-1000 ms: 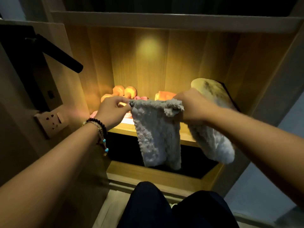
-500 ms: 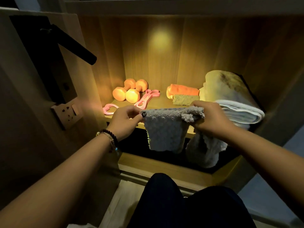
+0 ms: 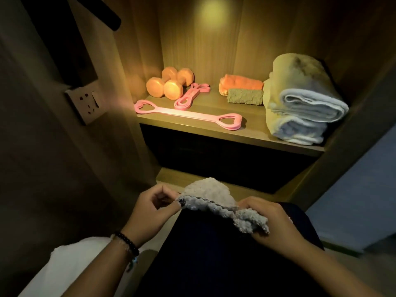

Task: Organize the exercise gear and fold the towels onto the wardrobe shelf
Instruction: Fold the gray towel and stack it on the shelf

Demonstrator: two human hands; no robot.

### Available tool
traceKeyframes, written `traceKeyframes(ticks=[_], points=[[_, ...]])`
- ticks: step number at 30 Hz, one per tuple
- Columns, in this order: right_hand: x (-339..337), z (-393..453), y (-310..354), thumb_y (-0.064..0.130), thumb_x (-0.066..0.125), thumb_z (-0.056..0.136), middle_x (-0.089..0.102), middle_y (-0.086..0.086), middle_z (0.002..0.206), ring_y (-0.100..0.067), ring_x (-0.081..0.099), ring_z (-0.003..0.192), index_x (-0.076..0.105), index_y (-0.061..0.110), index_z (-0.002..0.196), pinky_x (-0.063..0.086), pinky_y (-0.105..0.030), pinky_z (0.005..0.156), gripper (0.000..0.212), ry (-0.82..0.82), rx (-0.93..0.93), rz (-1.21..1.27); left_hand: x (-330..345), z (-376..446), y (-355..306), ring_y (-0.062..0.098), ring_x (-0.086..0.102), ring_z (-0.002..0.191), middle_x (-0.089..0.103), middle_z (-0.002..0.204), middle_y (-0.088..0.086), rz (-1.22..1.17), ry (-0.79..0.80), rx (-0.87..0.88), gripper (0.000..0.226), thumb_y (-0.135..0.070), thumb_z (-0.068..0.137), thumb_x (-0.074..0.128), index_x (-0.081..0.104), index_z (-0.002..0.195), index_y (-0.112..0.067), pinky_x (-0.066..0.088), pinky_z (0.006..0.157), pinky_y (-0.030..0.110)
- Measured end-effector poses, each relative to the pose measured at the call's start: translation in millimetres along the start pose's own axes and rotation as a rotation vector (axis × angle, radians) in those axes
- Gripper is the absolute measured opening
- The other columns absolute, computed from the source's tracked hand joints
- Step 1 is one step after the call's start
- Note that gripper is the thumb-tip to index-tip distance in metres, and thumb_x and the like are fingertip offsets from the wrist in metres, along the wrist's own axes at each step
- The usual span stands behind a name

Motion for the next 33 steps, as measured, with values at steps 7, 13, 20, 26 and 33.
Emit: traceKeyframes(ticks=[7, 13, 20, 26, 33], points=[[18.7, -15.9, -0.4, 0.016, 0.063, 0.068, 0.061, 0.024, 0.090, 0.005, 0.059, 0.085, 0.053, 0.041, 0.090, 0.047, -0.020, 0.065, 0.035, 0.149, 0.058, -0.064, 21.6, -25.2, 10.8, 0.009, 0.067, 0.091, 0.072, 0.092, -0.009, 0.057, 0.110, -0.077, 0.017, -0.035, 0.069, 0.073, 0.077, 0.085, -0.030, 0.050, 0.079, 0.017], [8.9, -20.8, 7.9, 0.003, 0.067, 0.076, 0.062, 0.010, 0.070, -0.005, 0.059, 0.064, 0.058, 0.031, 0.074, 0.042, -0.016, 0.057, 0.029, -0.139, 0.179, 0.337, 5.5, -31.3, 0.1, 0.007, 0.066, 0.076, 0.072, 0.083, -0.002, 0.005, 0.018, -0.073, 0.014, -0.037, 0.069, 0.074, 0.073, 0.076, -0.025, 0.050, 0.068, 0.015], [28.8, -26.3, -0.2, 0.011, 0.072, 0.082, 0.064, 0.005, 0.079, -0.014, 0.062, 0.066, 0.054, 0.032, 0.086, 0.048, -0.024, 0.056, 0.028, -0.256, 0.420, 0.460, 13.0, -29.1, 6.6, 0.016, 0.060, 0.070, 0.067, 0.080, -0.008, 0.221, -0.043, -0.070, 0.020, -0.014, 0.084, 0.069, 0.069, 0.080, -0.033, 0.050, 0.065, 0.030], [31.5, -19.9, -1.9, 0.013, 0.074, 0.081, 0.062, 0.004, 0.070, -0.011, 0.058, 0.059, 0.054, 0.020, 0.082, 0.044, -0.027, 0.053, 0.021, -0.251, 0.408, 0.293, 18.3, -28.0, 19.2, 0.003, 0.052, 0.058, 0.060, 0.069, -0.005, 0.328, -0.117, -0.174, 0.018, -0.018, 0.080, 0.075, 0.068, 0.088, -0.033, 0.046, 0.058, 0.017], [40.6, -19.9, 0.1, 0.006, 0.062, 0.066, 0.054, 0.015, 0.101, 0.003, 0.055, 0.095, 0.067, 0.027, 0.093, 0.044, -0.008, 0.075, 0.035, -0.183, 0.237, 0.054, 31.5, -35.9, -9.1, 0.001, 0.054, 0.086, 0.061, 0.092, -0.014, 0.788, -0.143, 0.227, 0.028, -0.007, 0.075, 0.075, 0.063, 0.095, -0.022, 0.047, 0.073, 0.023]])
Point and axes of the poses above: each hand's wrist, its own z-axis towards the middle knuckle, its own x-axis out of the palm, y = z × x, the point moved 6 cm from there along z, towards the middle knuckle
